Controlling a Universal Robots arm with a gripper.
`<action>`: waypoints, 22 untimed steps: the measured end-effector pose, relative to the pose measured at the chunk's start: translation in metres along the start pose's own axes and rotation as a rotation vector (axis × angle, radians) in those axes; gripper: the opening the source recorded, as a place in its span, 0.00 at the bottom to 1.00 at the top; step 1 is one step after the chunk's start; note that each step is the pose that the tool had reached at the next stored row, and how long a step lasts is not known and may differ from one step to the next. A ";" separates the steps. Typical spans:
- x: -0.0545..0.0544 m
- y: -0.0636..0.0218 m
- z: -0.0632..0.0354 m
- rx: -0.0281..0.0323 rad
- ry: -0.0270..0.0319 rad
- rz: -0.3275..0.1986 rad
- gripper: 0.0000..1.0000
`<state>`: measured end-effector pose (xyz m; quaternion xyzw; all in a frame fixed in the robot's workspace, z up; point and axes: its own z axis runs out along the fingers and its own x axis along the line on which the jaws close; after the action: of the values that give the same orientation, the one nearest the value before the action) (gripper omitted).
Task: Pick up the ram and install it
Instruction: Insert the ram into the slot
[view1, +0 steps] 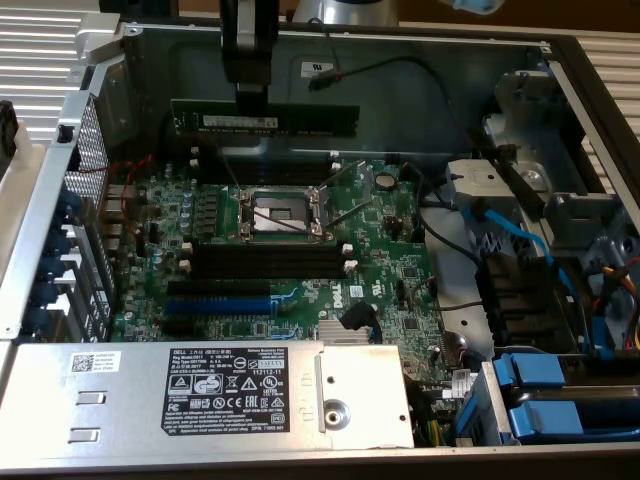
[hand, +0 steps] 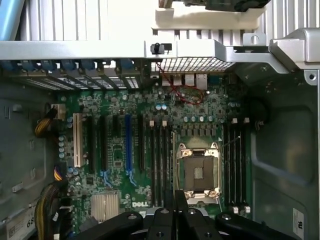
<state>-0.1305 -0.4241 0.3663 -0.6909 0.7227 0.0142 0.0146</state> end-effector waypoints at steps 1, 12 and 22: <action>0.001 0.0000 0.0018 0.0001 -0.0008 0.000 0.12; 0.005 -0.0026 0.0217 -0.0001 -0.0042 0.000 0.12; 0.012 -0.0044 0.0394 -0.0002 -0.0051 0.000 0.12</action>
<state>-0.1266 -0.4349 0.3264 -0.6907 0.7228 0.0160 0.0163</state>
